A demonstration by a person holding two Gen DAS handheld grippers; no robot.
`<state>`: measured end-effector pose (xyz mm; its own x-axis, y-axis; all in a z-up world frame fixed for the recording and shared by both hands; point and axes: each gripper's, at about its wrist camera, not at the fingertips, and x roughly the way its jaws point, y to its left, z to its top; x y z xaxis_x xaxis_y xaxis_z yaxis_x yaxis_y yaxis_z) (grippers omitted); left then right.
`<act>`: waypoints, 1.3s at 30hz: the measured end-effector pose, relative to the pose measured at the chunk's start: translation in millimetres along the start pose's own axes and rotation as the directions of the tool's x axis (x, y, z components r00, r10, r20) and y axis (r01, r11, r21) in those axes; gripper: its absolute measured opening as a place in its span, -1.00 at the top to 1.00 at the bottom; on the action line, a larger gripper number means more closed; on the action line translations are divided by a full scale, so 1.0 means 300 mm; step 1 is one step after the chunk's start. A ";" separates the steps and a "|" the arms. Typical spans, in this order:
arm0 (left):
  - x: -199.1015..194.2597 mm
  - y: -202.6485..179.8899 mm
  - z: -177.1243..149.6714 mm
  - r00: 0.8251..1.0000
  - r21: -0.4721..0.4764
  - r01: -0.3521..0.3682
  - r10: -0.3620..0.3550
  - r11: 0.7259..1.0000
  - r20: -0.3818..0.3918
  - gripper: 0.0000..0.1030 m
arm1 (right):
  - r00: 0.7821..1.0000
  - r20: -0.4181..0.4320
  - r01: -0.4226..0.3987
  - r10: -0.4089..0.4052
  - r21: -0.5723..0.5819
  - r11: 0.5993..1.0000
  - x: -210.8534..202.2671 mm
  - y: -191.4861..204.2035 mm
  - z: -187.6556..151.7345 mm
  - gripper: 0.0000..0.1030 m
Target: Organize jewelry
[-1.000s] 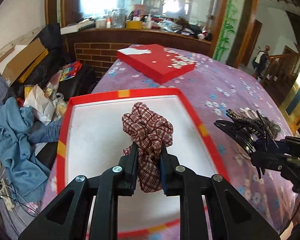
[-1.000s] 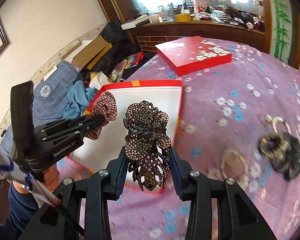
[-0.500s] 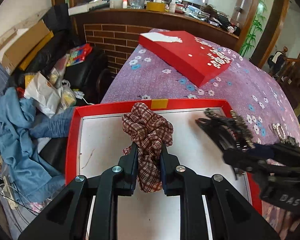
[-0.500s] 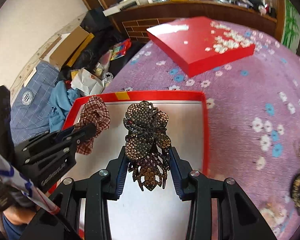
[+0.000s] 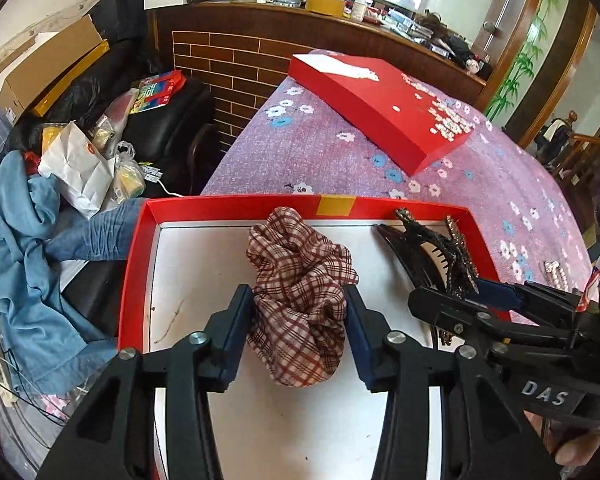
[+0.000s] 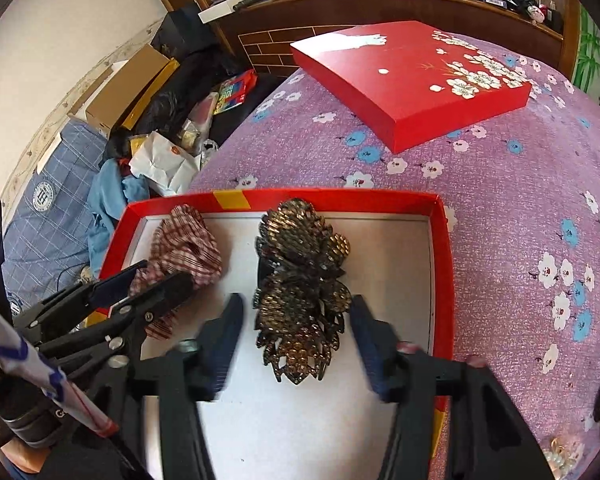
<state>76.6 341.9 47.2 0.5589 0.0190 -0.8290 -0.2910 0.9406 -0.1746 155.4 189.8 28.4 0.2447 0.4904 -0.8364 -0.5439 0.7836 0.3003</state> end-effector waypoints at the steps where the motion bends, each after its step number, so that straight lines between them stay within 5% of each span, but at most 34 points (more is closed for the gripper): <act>1: -0.004 0.002 0.000 1.000 -0.002 0.004 -0.004 1.000 0.002 0.14 | 1.000 0.012 -0.005 0.005 0.003 1.000 -0.010 0.000 0.002 -0.31; 14: -0.193 -0.031 -0.026 0.995 -0.028 0.034 -0.031 0.999 0.095 0.09 | 0.982 0.113 -0.156 0.151 0.034 0.987 -0.237 -0.061 -0.083 -0.32; 28: -0.298 -0.466 -0.221 0.978 0.103 0.163 -0.175 0.981 0.116 0.06 | 0.974 0.189 -0.145 0.126 0.093 0.985 -0.527 -0.339 -0.345 -0.31; 39: -0.202 -0.778 -0.361 0.972 0.215 0.227 -0.234 0.950 0.008 0.06 | 0.943 0.326 -0.144 0.072 0.203 0.968 -0.624 -0.665 -0.469 -0.31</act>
<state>26.4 84.5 80.6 0.6174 -0.1994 -0.7610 0.0175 0.9706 -0.2401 105.1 -112.0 60.6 0.4533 0.6431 -0.6172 -0.3989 0.7656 0.5047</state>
